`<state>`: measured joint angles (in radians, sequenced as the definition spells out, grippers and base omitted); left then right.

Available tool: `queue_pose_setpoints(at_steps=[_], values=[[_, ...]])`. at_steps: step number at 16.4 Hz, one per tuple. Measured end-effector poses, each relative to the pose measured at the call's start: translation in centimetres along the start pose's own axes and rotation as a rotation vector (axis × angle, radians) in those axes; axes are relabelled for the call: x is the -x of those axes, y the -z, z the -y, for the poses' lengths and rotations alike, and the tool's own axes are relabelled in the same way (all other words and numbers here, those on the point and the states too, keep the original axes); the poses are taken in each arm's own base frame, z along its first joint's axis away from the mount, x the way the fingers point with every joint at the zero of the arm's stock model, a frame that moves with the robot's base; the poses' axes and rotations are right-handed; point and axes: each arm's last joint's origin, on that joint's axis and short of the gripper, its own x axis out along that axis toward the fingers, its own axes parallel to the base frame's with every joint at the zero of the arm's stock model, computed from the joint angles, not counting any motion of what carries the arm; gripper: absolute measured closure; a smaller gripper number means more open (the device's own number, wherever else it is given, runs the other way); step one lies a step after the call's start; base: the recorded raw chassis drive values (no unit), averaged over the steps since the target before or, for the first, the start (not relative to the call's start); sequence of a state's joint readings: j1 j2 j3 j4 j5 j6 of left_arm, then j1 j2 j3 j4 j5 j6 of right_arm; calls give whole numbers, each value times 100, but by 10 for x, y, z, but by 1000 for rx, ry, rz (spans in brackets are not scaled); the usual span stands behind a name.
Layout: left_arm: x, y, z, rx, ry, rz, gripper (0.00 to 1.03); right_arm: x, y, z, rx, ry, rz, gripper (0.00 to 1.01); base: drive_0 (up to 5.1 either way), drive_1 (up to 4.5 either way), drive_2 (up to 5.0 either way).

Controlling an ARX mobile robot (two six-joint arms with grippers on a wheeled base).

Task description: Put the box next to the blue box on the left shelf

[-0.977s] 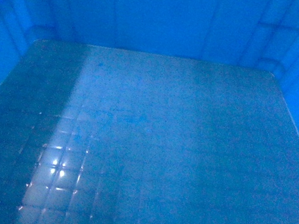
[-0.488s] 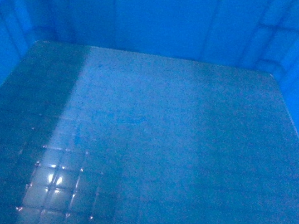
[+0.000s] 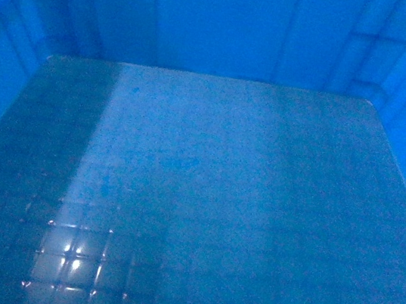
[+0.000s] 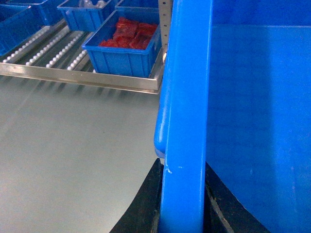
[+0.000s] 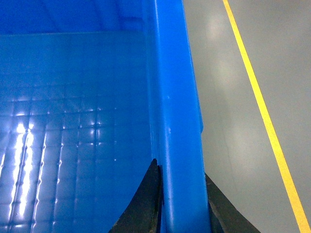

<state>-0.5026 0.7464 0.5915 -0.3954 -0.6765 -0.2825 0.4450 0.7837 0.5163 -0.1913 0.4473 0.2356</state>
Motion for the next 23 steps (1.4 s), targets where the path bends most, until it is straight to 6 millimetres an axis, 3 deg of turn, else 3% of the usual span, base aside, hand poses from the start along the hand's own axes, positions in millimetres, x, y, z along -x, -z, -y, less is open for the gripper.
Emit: queue_pose_setpoints(at_steps=[14, 17, 23], values=[[0, 0, 0, 1, -1, -1, 89, 0, 0, 0, 0, 0, 0, 90, -2, 407, -412], [-1, 0, 0, 1, -1, -1, 89, -1, 0, 0, 1, 0, -2, 90, 0, 0, 0], [-1, 0, 0, 3, -1, -3, 89, 0, 0, 0, 2, 1, -2, 90, -483, 260, 260]])
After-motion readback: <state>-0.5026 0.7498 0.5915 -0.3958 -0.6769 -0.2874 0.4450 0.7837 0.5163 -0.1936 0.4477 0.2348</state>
